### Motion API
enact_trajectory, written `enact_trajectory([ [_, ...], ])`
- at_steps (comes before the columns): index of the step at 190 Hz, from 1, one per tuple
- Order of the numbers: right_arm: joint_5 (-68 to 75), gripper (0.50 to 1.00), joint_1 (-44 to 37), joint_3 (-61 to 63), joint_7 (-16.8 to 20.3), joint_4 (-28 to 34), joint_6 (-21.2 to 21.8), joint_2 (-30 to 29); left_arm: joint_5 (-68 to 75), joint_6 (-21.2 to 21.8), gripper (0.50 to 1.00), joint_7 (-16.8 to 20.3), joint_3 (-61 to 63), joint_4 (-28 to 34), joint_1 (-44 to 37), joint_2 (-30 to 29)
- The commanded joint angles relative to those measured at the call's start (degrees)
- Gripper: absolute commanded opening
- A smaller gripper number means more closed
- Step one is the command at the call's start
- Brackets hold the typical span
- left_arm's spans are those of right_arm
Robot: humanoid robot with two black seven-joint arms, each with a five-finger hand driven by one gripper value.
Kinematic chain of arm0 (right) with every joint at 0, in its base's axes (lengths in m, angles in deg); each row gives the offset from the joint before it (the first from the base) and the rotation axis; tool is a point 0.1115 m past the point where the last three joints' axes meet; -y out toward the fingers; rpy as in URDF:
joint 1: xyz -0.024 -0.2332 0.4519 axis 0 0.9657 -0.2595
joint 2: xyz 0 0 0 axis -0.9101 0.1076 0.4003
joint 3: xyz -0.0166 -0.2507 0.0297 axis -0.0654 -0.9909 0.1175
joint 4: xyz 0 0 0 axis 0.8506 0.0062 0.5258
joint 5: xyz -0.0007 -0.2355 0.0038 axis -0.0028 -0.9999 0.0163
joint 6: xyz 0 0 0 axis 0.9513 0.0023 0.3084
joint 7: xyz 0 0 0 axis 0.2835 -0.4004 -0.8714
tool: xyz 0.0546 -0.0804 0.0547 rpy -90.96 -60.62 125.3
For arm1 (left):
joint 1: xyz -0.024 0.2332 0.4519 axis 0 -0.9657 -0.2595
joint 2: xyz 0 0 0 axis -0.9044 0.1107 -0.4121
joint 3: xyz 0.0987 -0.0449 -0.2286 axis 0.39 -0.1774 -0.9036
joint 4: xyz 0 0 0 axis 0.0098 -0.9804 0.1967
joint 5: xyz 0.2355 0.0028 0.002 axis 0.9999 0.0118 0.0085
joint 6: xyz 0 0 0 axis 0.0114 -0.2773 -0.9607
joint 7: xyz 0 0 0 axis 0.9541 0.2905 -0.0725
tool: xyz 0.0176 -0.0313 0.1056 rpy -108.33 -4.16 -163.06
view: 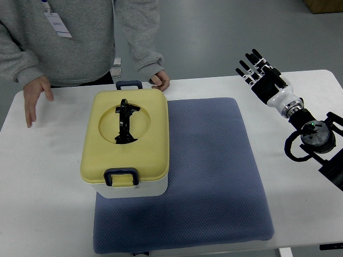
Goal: Open white storage box with right hand
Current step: 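Raise the right hand and swing it over toward the yellow lid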
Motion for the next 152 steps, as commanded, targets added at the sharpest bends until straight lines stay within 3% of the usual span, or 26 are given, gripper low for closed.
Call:
enact_trajectory([
  [1,0.0,0.928,-0.1,0.0,0.0,0.0,0.0,0.0,0.0,0.0,1.0,0.0,0.0,0.0,0.0,0.0],
  [42,-1.8,0.928,-0.6,-0.4,0.3,0.3,0.2,0.2,0.0,0.0,1.0,0.0,0.0,0.0,0.0,0.0],
  [85,-27.2,0.928,-3.8,-0.5,0.7,1.0,1.5,0.9,0.1,0.0,1.0,0.0,0.0,-0.2,0.0,0.0],
  [128,-62.1,0.928,-15.1,-0.6,1.4,1.1,11.3,4.5,0.2,-0.1,1.0,0.0,0.0,-0.2,0.1,0.0],
  [152,-77.1,0.928,-23.8,-0.7,1.5,3.2,19.4,4.6,0.2,-0.1,1.0,0.0,0.0,-0.3,0.4,0.0],
])
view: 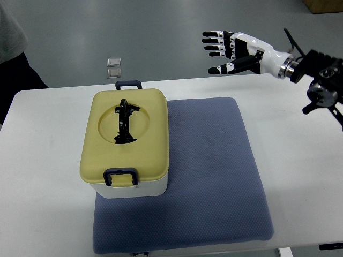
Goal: Open white storage box with right hand
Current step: 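Raise the right hand and swing it over toward the yellow lid, then lower the right hand onto the lid and hook fingers under the black handle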
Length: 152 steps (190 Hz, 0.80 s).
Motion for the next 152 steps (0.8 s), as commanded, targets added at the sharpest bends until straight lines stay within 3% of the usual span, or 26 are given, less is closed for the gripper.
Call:
enact_trajectory([
  [1,-12.1,0.928,-6.8,-0.1,0.1,2.2,5.6,0.2,0.0,0.0,1.0,0.0,0.0,0.0,0.1,0.0],
  [27,-23.5,0.93,-15.5,-2.5,0.1,7.4,5.6,0.6,0.0,-0.1,1.0,0.1,-0.1,0.0,0.1,0.0],
  [74,-24.7,0.93,-26.5,-15.5,0.3,11.0,5.6,-1.6,0.0,-0.1,1.0,0.1,-0.1,-0.1,0.1,0.0],
  [102,-25.3,0.928,-27.3,-18.1,0.8,10.9,5.6,-7.4,0.0,-0.1,1.0,0.1,-0.1,-0.1,0.1,0.0],
  [152,-25.3,0.928,-25.7,-18.1,2.4,10.5,5.6,-10.9,-0.2,-0.6,1.0,0.1,-0.2,-0.2,0.1,0.0],
])
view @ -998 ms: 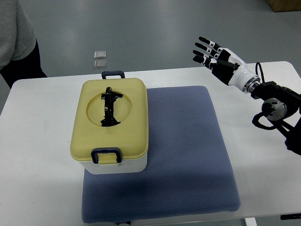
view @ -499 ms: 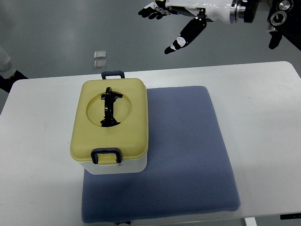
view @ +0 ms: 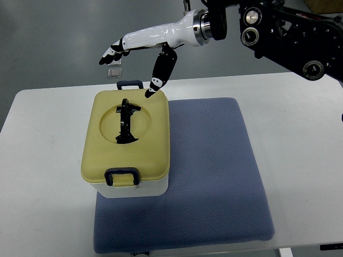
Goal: Open white storage box with right hand
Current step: 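Lower the right hand onto the lid and hook fingers under the black handle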
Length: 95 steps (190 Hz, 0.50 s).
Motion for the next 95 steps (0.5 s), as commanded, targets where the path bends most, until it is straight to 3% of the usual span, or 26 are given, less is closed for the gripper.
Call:
enact_trajectory([
  [1,0.0,0.928,1.0,0.0,0.2,-0.2,0.0,-1.0,0.0,0.0,1.0,-0.1,0.0,0.0,0.0,0.0],
  [95,-1.6,0.928,6.3,-0.2,0.2,-0.4,0.0,-4.1,0.0,0.0,1.0,-0.1,0.2,0.0,-0.1,0.0],
])
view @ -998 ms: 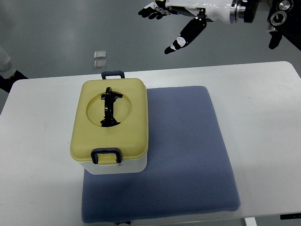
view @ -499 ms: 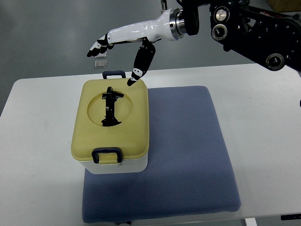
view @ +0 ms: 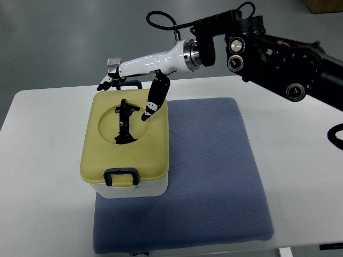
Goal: Open white storage box with right hand
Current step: 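Lower the right hand onto the lid and hook fingers under the black handle, then lift the yellow lid off the white box with the right hand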
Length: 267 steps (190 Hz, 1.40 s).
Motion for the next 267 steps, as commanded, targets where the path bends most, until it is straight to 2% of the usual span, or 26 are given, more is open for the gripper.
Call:
enact_trajectory([
  [1,0.0,0.928,0.6,-0.2,0.0,-0.1,0.0,-0.7,0.0,0.0,1.0,0.0,0.0,0.0,-0.1,0.0],
  [54,-2.2,0.924,1.7,-0.3,-0.2,-0.2,0.0,-1.0,0.0,0.0,1.0,0.1,-0.1,0.0,0.0,0.0],
  [83,-2.6,0.895,2.1,-0.4,-0.4,-0.2,-1.4,-1.7,0.0,0.0,1.0,0.1,-0.1,0.0,0.0,0.0],
  [94,-2.7,0.84,2.2,-0.4,-0.4,-0.3,-2.5,-2.2,0.0,0.0,1.0,0.0,-0.1,0.0,0.0,0.0],
  [106,-2.7,0.801,2.3,-0.4,-0.5,-0.2,-3.6,-2.4,0.0,0.0,1.0,0.0,-0.1,0.0,-0.1,0.0],
  [112,-2.8,0.754,2.5,-0.4,-0.5,-0.2,-4.6,-2.7,0.0,0.0,1.0,0.0,-0.1,0.0,-0.1,0.0],
  [113,-2.8,0.734,2.5,-0.4,-0.5,-0.2,-4.9,-2.8,0.0,0.0,1.0,0.1,-0.1,0.0,0.0,0.0],
  [115,-2.8,0.733,2.5,-0.4,-0.5,-0.2,-4.9,-2.8,0.0,0.0,1.0,0.1,-0.1,0.0,0.0,0.0],
  [116,-2.8,0.709,2.5,-0.4,-0.5,-0.3,-5.1,-2.8,0.0,0.0,1.0,0.0,-0.1,0.0,0.0,0.0],
  [117,-2.8,0.709,2.5,-0.4,-0.5,-0.3,-5.1,-2.8,0.0,0.0,1.0,0.0,-0.1,0.0,0.0,0.0],
  [118,-2.7,0.683,2.5,-0.5,-0.6,-0.2,-5.4,-2.9,0.0,0.0,1.0,0.0,-0.1,0.0,0.0,0.0],
  [119,-2.7,0.682,2.5,-0.5,-0.6,-0.2,-5.4,-2.9,0.0,0.0,1.0,0.0,-0.1,0.0,0.0,0.0],
  [122,-2.8,0.636,2.5,-0.5,-0.6,-0.2,-5.8,-2.9,0.0,0.0,1.0,0.0,-0.1,0.0,-0.1,0.0],
  [141,-3.3,0.5,2.6,-0.5,-0.6,-0.2,-6.3,-3.2,0.0,0.0,1.0,0.1,-0.1,0.0,0.0,0.0],
  [184,-4.2,0.5,2.4,-0.4,-1.9,-0.2,-9.0,-3.4,0.0,0.0,1.0,0.0,0.0,0.0,0.0,0.0],
  [235,-3.2,0.5,1.4,1.7,-3.0,0.5,-8.2,-2.5,0.0,0.0,1.0,0.0,0.0,0.0,-0.1,0.0],
  [249,-3.0,0.5,-1.1,3.5,-3.1,0.6,-6.0,-1.8,0.0,0.0,1.0,0.0,0.0,0.0,-0.1,0.0],
  [267,-2.7,0.5,-2.8,6.9,-3.3,0.6,-0.5,0.9,0.0,0.0,1.0,0.0,0.0,0.0,0.0,0.0],
])
